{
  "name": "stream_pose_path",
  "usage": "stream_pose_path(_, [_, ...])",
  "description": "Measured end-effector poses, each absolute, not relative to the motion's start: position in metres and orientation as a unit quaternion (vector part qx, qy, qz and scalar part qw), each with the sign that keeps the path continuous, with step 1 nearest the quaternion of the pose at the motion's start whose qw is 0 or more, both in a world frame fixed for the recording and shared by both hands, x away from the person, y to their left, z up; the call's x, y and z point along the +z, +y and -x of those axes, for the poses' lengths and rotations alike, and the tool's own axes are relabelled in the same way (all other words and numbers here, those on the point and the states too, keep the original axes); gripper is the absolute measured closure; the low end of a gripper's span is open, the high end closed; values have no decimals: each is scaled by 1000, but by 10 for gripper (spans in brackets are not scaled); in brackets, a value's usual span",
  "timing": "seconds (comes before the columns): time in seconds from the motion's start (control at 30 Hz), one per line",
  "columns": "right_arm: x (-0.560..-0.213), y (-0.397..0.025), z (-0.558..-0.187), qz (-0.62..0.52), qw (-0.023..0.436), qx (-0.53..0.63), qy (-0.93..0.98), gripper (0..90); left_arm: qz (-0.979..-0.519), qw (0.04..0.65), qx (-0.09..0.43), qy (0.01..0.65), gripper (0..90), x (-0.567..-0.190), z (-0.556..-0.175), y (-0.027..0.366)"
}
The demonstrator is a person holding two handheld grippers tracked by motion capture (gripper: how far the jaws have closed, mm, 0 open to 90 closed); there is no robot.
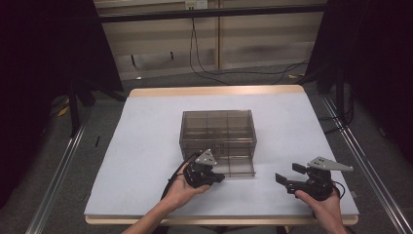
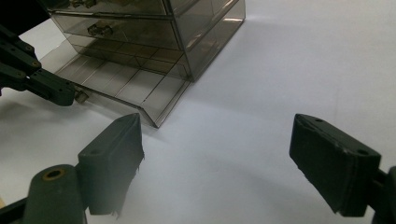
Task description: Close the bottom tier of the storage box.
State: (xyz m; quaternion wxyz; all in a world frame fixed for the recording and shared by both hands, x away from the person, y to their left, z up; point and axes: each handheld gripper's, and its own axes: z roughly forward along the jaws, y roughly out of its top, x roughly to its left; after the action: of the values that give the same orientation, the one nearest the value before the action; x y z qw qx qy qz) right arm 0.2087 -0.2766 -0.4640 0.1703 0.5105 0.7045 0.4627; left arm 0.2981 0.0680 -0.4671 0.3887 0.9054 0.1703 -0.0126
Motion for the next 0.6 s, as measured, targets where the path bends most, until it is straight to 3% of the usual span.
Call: stream_pose_path(0.6, [-463,-277,-207,-511,170,462,705,171,-907,388,-5,162,900,-468,-302,68])
